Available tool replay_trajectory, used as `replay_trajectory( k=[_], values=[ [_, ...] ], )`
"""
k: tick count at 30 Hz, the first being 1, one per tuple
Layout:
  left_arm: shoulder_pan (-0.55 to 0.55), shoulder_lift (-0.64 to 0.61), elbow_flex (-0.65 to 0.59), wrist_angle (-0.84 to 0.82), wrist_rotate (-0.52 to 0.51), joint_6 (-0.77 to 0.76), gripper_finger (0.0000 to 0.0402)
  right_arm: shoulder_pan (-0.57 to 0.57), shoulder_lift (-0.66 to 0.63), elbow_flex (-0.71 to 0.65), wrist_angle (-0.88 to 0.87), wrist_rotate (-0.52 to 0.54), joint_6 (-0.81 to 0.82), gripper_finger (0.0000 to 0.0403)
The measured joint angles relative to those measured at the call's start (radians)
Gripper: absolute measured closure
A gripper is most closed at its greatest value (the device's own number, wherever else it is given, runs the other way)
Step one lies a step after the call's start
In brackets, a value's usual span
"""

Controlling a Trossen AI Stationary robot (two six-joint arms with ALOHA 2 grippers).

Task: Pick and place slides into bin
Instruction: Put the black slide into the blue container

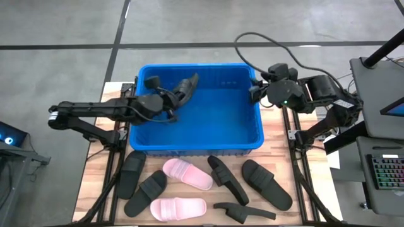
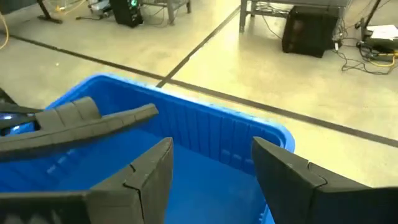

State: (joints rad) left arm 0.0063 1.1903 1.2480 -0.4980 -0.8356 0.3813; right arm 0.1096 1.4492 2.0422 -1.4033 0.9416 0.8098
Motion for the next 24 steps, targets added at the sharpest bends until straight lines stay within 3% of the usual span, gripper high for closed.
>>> replay_trajectory(
  k=[8, 13, 19, 24],
  values=[
    [0.0, 0.134, 0.0, -0.051, -0.132, 0.002, 0.0401, -0.012, -0.005, 0.0, -0.001, -0.007, -0.124, 0.0195],
    [-0.001, 0.186, 0.0, -0.14, -0.145, -0.003, 0.0401, -0.026, -0.007, -0.001, -0.001, -0.007, -0.173, 0.0195],
    [-0.009, 0.206, -0.002, -0.176, -0.257, -0.009, 0.0401, -0.059, -0.012, -0.001, 0.0, -0.006, -0.182, 0.0195],
    [-0.008, 0.175, -0.017, -0.196, -0.265, -0.008, 0.0401, -0.08, -0.013, -0.001, 0.0, -0.006, -0.183, 0.0195]
  ],
)
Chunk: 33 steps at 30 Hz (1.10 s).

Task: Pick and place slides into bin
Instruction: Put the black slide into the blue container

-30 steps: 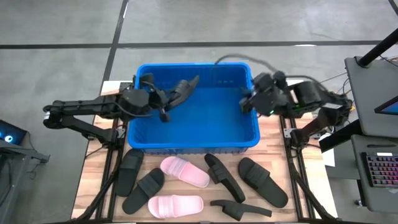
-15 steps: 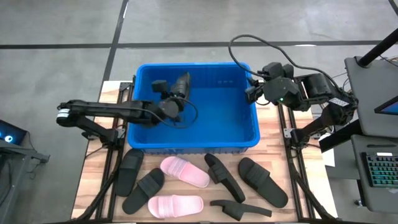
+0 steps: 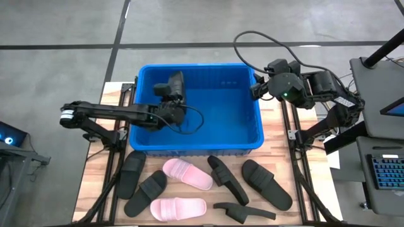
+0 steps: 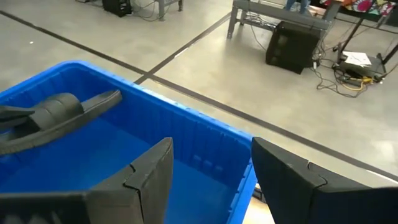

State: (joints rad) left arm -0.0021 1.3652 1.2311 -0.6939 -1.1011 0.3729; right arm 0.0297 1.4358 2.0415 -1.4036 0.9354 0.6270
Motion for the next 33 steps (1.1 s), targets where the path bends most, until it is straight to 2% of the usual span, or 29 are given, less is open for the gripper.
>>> replay_trajectory(
  k=[11, 15, 20, 33],
  values=[
    [0.007, -0.042, -0.064, -0.137, 0.015, 0.085, 0.0401, -0.023, 0.004, 0.0, 0.002, 0.0, 0.0, 0.0195],
    [0.005, -0.042, -0.11, -0.137, 0.017, 0.078, 0.0401, -0.022, 0.004, 0.0, 0.003, 0.0, 0.0, 0.0195],
    [0.004, -0.044, -0.162, -0.129, -0.063, 0.032, 0.0401, -0.022, 0.004, 0.0, 0.003, 0.0, 0.0, 0.0195],
    [0.0, -0.044, -0.221, -0.115, -0.081, 0.026, 0.0401, -0.022, 0.005, 0.0, 0.003, 0.0, 0.0, 0.0195]
  ],
)
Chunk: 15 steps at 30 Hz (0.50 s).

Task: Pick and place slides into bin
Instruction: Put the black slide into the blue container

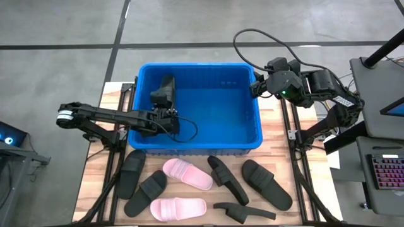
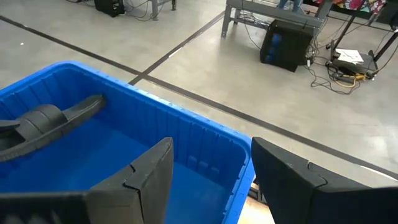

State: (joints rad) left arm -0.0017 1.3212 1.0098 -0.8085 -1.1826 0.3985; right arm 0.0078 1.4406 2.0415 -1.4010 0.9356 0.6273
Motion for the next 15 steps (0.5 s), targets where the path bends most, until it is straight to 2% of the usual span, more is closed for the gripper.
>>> replay_trajectory(
  k=[11, 15],
  values=[
    [-0.032, 0.0, -0.001, -0.022, 0.125, 0.001, 0.0401, 0.0, 0.0, 0.0, -0.007, 0.0, -0.001, 0.0195],
    [-0.035, 0.0, -0.002, -0.014, 0.124, -0.001, 0.0401, 0.0, 0.0, 0.0, -0.009, 0.0, -0.004, 0.0195]
  ],
)
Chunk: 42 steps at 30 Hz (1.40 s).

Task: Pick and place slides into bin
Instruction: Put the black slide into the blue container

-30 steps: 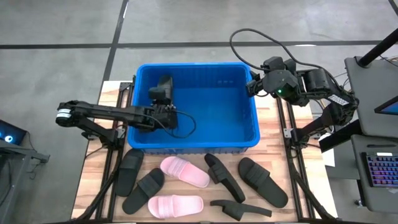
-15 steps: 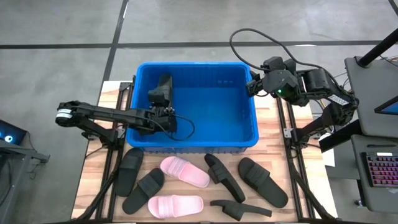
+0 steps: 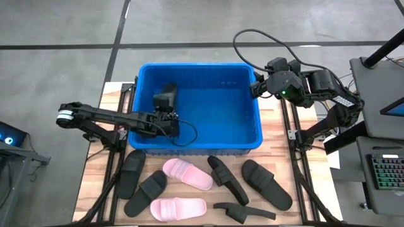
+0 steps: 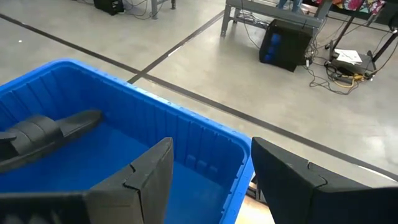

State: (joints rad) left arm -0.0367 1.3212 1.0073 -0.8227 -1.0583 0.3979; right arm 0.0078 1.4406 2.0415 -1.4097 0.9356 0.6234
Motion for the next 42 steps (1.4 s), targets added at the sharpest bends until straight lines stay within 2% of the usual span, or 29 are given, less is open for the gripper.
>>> replay_trajectory(
  k=[10, 16, 21, 26, 30, 35, 42],
  values=[
    [0.0, 0.098, -0.002, -0.005, 0.002, -0.078, 0.0401, 0.0, 0.0, 0.0, 0.0, 0.0, -0.008, 0.0197],
    [0.0, 0.191, -0.002, -0.007, -0.138, -0.081, 0.0401, 0.0, 0.0, 0.0, -0.003, 0.0, -0.008, 0.0197],
    [0.001, 0.217, -0.002, -0.018, -0.128, -0.153, 0.0401, 0.0, 0.0, 0.0, -0.008, 0.0, -0.008, 0.0197],
    [0.002, 0.198, -0.021, -0.085, -0.118, -0.263, 0.0401, 0.0, 0.0, 0.0, -0.025, 0.0, -0.007, 0.0197],
    [0.003, 0.14, -0.074, -0.085, -0.118, -0.268, 0.0401, 0.0, 0.0, 0.0, -0.031, 0.0, -0.007, 0.0197],
    [0.005, 0.052, -0.149, -0.053, -0.039, -0.271, 0.0401, 0.0, 0.0, 0.0, -0.031, 0.0, -0.004, 0.0197],
    [0.025, 0.02, -0.216, 0.019, -0.081, -0.252, 0.0401, 0.0, 0.0, 0.0, -0.03, 0.0, -0.003, 0.0197]
  ],
)
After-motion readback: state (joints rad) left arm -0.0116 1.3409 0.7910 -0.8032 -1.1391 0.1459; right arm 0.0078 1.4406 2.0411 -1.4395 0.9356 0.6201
